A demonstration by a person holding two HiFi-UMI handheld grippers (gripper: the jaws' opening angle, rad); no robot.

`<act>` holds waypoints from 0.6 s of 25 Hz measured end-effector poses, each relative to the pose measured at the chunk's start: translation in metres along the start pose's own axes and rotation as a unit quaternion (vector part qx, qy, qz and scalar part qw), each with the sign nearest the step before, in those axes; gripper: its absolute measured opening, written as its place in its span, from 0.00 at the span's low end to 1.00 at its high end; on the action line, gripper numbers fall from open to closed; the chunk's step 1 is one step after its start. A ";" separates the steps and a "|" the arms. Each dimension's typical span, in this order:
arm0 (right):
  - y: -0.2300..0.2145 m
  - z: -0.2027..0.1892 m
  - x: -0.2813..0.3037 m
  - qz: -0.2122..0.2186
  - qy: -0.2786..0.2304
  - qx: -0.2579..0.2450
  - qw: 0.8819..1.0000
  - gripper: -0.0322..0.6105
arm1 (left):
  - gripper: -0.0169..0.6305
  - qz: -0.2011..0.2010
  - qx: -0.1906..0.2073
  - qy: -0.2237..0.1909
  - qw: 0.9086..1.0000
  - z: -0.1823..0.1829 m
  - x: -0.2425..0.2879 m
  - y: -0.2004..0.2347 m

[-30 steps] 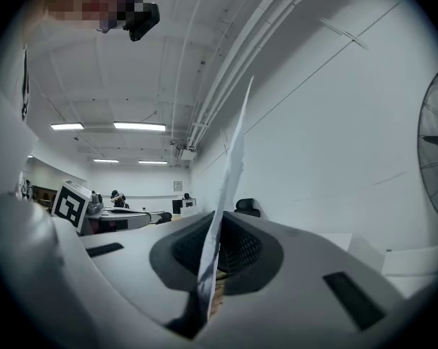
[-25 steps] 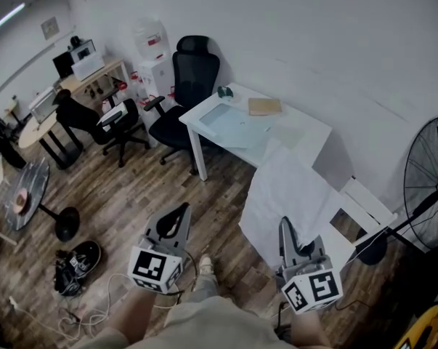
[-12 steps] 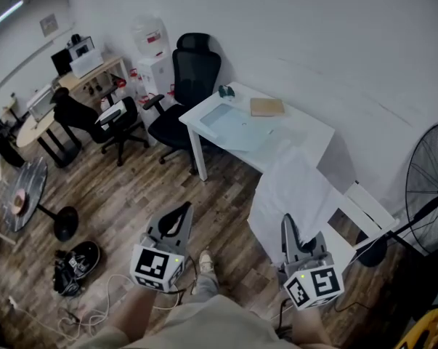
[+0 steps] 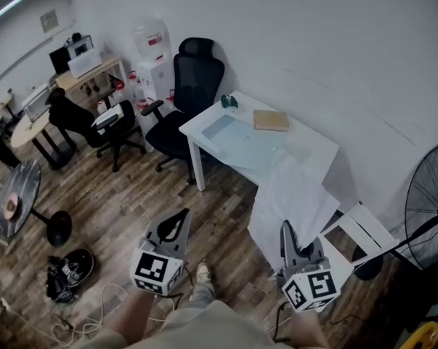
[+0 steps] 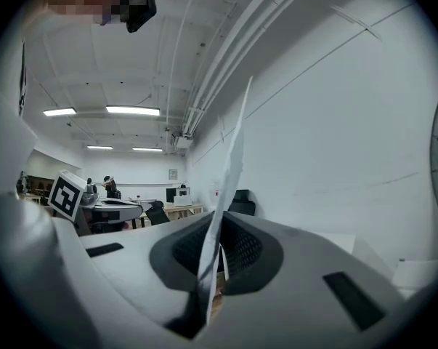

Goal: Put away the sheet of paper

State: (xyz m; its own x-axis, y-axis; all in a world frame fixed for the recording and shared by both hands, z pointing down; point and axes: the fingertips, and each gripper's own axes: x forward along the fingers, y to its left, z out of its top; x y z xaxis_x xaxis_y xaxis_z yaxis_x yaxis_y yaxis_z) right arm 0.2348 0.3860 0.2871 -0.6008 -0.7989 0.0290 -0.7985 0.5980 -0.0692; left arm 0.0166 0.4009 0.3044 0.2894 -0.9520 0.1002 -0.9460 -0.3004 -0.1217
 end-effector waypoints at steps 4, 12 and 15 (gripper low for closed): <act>-0.002 0.001 0.044 -0.002 0.009 -0.003 1.000 0.09 | 0.06 -0.002 -0.001 0.002 1.000 -0.001 0.028 0.035; -0.021 -0.004 0.140 -0.034 0.039 -0.010 0.999 0.09 | 0.06 -0.014 -0.003 0.005 1.000 -0.008 0.091 0.115; -0.023 -0.008 0.173 -0.041 0.052 -0.017 0.998 0.09 | 0.06 -0.018 -0.006 0.002 1.000 -0.009 0.111 0.144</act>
State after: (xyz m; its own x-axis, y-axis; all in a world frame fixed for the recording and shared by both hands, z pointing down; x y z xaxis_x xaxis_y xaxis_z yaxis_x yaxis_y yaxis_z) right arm 0.1489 0.2351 0.3015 -0.5330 -0.8351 0.1364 -0.8447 0.5344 -0.0292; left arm -0.0885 0.2527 0.3070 0.3225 -0.9402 0.1092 -0.9366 -0.3337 -0.1069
